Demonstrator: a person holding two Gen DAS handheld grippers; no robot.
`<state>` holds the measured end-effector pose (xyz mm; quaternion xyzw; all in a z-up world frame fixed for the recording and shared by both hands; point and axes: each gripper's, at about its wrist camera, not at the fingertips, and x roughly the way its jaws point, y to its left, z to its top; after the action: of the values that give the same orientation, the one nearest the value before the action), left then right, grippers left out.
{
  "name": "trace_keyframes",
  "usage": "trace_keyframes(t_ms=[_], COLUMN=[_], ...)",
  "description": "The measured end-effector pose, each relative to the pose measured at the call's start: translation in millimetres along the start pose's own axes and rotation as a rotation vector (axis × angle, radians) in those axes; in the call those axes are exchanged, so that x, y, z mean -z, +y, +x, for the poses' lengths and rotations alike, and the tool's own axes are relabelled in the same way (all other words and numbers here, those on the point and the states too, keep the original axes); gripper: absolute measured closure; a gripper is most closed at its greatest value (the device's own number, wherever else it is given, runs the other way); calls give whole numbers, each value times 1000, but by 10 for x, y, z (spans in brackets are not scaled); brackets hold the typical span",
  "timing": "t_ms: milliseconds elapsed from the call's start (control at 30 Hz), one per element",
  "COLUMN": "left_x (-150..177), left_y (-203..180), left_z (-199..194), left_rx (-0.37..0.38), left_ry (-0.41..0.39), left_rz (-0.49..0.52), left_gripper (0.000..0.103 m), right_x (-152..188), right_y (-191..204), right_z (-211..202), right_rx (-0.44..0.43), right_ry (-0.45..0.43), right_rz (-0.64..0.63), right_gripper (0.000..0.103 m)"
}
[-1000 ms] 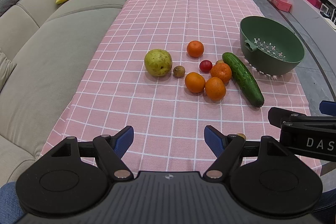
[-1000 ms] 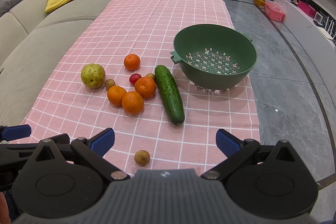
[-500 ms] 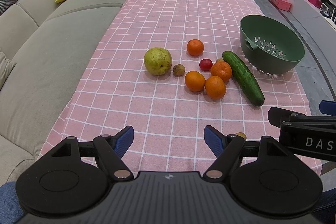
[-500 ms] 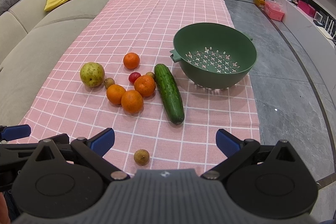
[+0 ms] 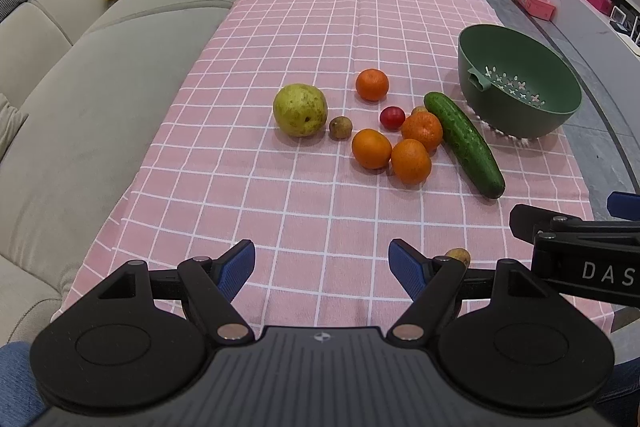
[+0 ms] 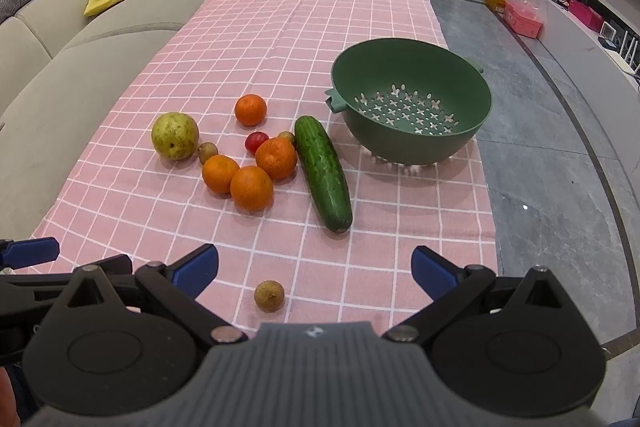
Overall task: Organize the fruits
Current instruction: 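Grasp the small yellow fruit with the right gripper while the left tool approaches an orange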
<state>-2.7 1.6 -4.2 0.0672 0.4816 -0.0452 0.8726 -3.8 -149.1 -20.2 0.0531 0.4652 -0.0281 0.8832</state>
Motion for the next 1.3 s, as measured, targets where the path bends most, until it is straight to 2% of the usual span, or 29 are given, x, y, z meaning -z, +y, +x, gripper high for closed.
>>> trace_keyframes(t_ms=[233, 367, 467, 533, 567, 633, 700, 800, 900, 1033, 1100, 1200, 1300], left_x=[22, 27, -7, -48, -69, -105, -127, -157, -224, -286, -263, -314, -356], left_y=[-7, 14, 69, 141, 177, 220, 238, 242, 283, 336, 364, 388, 406], left_z=[48, 63, 79, 120, 149, 207, 262, 339, 449, 638, 746, 902, 908], left_rx=[23, 68, 57, 64, 75, 100, 130, 157, 175, 253, 256, 262, 306], left_ry=[9, 7, -10, -11, -10, -12, -23, -50, -64, -96, -125, -71, -81], left_rz=[6, 71, 125, 119, 113, 121, 164, 252, 281, 286, 264, 200, 175], left_gripper=[14, 13, 13, 13, 13, 13, 13, 13, 13, 13, 15, 23, 22], right_x=[16, 55, 126, 167, 193, 223, 249, 309, 388, 509, 541, 547, 543], right_y=[0, -47, -99, -89, -76, -57, -25, 41, 171, 269, 262, 236, 241], right_z=[36, 44, 64, 96, 121, 187, 294, 437, 544, 689, 768, 820, 874], right_rx=[4, -26, -40, -42, -43, -37, -59, -105, -134, -110, -106, -103, -102], right_ry=[10, 3, -22, -24, -27, -16, 13, 39, 36, 46, 56, 56, 44], right_rz=[-4, -23, -36, -54, -62, -62, -64, -66, -131, -198, -188, -172, -170], right_gripper=[4, 4, 4, 6, 8, 23, 30, 32, 41, 48, 53, 55, 59])
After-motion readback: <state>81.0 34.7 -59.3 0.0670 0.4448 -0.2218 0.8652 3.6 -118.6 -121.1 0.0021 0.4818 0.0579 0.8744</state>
